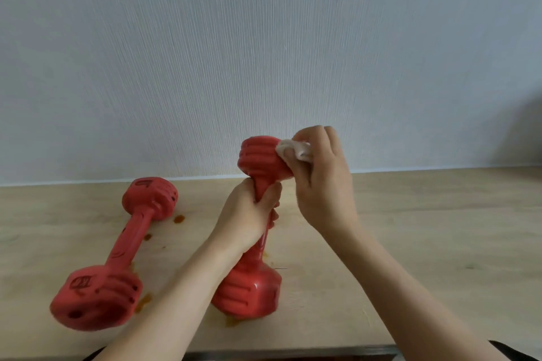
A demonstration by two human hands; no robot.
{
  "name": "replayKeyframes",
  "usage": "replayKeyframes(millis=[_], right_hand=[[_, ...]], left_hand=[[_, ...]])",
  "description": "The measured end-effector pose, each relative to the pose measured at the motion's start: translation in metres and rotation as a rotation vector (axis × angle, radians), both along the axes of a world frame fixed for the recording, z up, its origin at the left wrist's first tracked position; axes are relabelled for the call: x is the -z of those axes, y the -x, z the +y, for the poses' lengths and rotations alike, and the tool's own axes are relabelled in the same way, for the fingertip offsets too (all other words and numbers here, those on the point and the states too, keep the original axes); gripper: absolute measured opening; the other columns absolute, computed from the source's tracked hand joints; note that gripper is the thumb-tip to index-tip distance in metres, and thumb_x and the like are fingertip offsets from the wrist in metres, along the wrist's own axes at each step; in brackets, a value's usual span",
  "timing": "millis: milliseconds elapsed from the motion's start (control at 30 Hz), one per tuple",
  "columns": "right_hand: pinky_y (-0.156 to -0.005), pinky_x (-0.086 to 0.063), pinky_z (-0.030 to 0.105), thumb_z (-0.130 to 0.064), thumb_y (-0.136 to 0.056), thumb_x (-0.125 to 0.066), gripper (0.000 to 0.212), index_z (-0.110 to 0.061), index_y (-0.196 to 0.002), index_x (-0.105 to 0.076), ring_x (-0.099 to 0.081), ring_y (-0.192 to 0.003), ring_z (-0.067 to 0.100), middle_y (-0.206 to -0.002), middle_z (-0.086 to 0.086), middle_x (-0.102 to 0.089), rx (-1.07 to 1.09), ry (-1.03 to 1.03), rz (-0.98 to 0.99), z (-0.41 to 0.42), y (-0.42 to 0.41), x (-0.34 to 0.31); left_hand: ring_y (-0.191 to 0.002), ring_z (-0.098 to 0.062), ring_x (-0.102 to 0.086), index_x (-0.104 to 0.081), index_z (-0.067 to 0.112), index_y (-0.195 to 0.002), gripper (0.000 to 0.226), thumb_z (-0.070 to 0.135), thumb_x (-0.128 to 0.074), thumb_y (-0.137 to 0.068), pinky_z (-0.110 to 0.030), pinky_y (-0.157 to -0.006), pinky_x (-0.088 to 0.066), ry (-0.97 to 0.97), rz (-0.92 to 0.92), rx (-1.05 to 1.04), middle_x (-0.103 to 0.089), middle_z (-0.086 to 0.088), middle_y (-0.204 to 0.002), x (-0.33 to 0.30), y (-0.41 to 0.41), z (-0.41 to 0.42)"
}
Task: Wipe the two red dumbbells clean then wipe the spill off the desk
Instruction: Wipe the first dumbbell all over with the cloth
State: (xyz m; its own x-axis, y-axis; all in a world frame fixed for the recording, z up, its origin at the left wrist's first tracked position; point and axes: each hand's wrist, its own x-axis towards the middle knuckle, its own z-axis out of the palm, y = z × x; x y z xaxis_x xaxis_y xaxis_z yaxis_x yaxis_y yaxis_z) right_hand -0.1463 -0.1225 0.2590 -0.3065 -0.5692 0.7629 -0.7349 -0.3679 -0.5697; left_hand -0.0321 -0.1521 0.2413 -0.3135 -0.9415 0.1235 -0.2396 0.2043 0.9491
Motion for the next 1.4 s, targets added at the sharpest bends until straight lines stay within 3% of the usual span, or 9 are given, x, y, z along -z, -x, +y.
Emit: replayKeyframes(millis=[100,267,400,567,733,967,1167,1267,1400], right_hand=[[-0.066,-0.036,0.027,-0.021,-0.092,-0.053,0.009,-0.012,-0.092,-0.051,-0.046,-0.083,0.019,-0.093,0.004,-0.052,0.037,0.056,0.165,-0.004,-0.007,-0.002],[-0.061,-0.034,0.017,-0.022,-0.096,-0.045,0.011,-0.021,-0.087,-0.039,-0.049,-0.079,0.015,-0.091,0.003,-0.053,-0.003,-0.041,-0.162,-0.011,0.001,-0.003],[-0.062,-0.037,0.023,-0.017,-0.096,-0.047,0.012,-0.021,-0.088,-0.038,-0.052,-0.081,0.02,-0.091,0.005,-0.055,0.016,-0.046,-0.194,-0.009,0.001,-0.003],[-0.058,-0.033,0.021,-0.016,-0.091,-0.054,0.011,-0.018,-0.091,-0.043,-0.046,-0.08,0.015,-0.09,0.001,-0.05,-0.029,0.012,0.175,0.0,-0.012,0.0],[-0.056,-0.036,0.007,-0.029,-0.095,-0.048,0.015,-0.022,-0.089,-0.037,-0.049,-0.067,-0.001,-0.078,-0.009,-0.051,-0.038,-0.074,-0.211,-0.003,-0.004,-0.008],[-0.057,-0.038,0.01,-0.018,-0.097,-0.047,0.013,-0.009,-0.091,-0.04,-0.048,-0.06,-0.009,-0.071,-0.011,-0.048,-0.067,-0.128,-0.437,-0.006,0.008,-0.005],[-0.064,-0.045,0.023,-0.018,-0.097,-0.047,0.01,-0.009,-0.094,-0.043,-0.053,-0.068,0.003,-0.078,-0.003,-0.055,-0.105,-0.157,-0.616,-0.008,0.015,0.006],[-0.062,-0.044,0.017,-0.02,-0.096,-0.051,0.009,-0.012,-0.096,-0.046,-0.058,-0.074,0.011,-0.087,0.007,-0.058,-0.095,-0.089,-0.488,-0.002,0.01,0.006],[-0.063,-0.043,0.026,-0.008,-0.092,-0.057,0.007,-0.008,-0.1,-0.056,-0.058,-0.075,0.025,-0.095,0.006,-0.056,-0.039,0.042,-0.071,0.007,-0.002,0.009]], left_hand=[[-0.041,-0.001,-0.052,-0.051,0.01,-0.076,0.019,0.018,-0.051,-0.092,-0.013,-0.044,-0.041,0.059,-0.054,0.01,-0.056,-0.002,-0.06,-0.001,-0.001,0.002],[-0.044,-0.001,-0.054,-0.053,-0.001,-0.08,0.018,0.013,-0.05,-0.091,-0.011,-0.045,-0.04,0.121,-0.07,0.052,-0.055,-0.002,-0.058,-0.004,-0.002,0.005],[-0.042,-0.001,-0.052,-0.053,-0.004,-0.079,0.019,0.01,-0.05,-0.09,-0.011,-0.044,-0.039,0.115,-0.074,0.077,-0.053,-0.004,-0.057,-0.006,-0.001,0.006],[-0.037,0.0,-0.049,-0.049,0.005,-0.07,0.019,0.01,-0.051,-0.088,-0.009,-0.04,-0.034,0.128,-0.1,0.038,-0.053,0.0,-0.052,-0.008,0.0,0.006],[-0.047,-0.013,-0.051,-0.051,-0.005,-0.073,0.02,0.01,-0.052,-0.086,-0.025,-0.05,-0.04,0.163,-0.117,0.078,-0.054,-0.005,-0.052,-0.006,-0.001,0.007],[-0.052,-0.018,-0.048,-0.048,0.003,-0.069,0.026,0.026,-0.053,-0.08,-0.036,-0.056,-0.039,0.136,-0.056,0.115,-0.047,-0.006,-0.055,-0.003,-0.002,0.005],[-0.056,-0.015,-0.057,-0.055,0.003,-0.082,0.019,0.019,-0.058,-0.09,-0.032,-0.058,-0.048,0.095,0.067,0.177,-0.055,-0.004,-0.061,-0.005,-0.004,0.005],[-0.057,-0.009,-0.059,-0.06,0.01,-0.082,0.009,0.014,-0.059,-0.09,-0.026,-0.058,-0.051,-0.116,0.199,0.119,-0.059,0.003,-0.063,-0.007,-0.001,0.002],[-0.041,-0.009,-0.049,-0.055,0.011,-0.07,0.018,0.01,-0.056,-0.088,-0.022,-0.045,-0.042,-0.205,0.294,-0.017,-0.051,-0.001,-0.055,-0.013,-0.005,-0.001]])
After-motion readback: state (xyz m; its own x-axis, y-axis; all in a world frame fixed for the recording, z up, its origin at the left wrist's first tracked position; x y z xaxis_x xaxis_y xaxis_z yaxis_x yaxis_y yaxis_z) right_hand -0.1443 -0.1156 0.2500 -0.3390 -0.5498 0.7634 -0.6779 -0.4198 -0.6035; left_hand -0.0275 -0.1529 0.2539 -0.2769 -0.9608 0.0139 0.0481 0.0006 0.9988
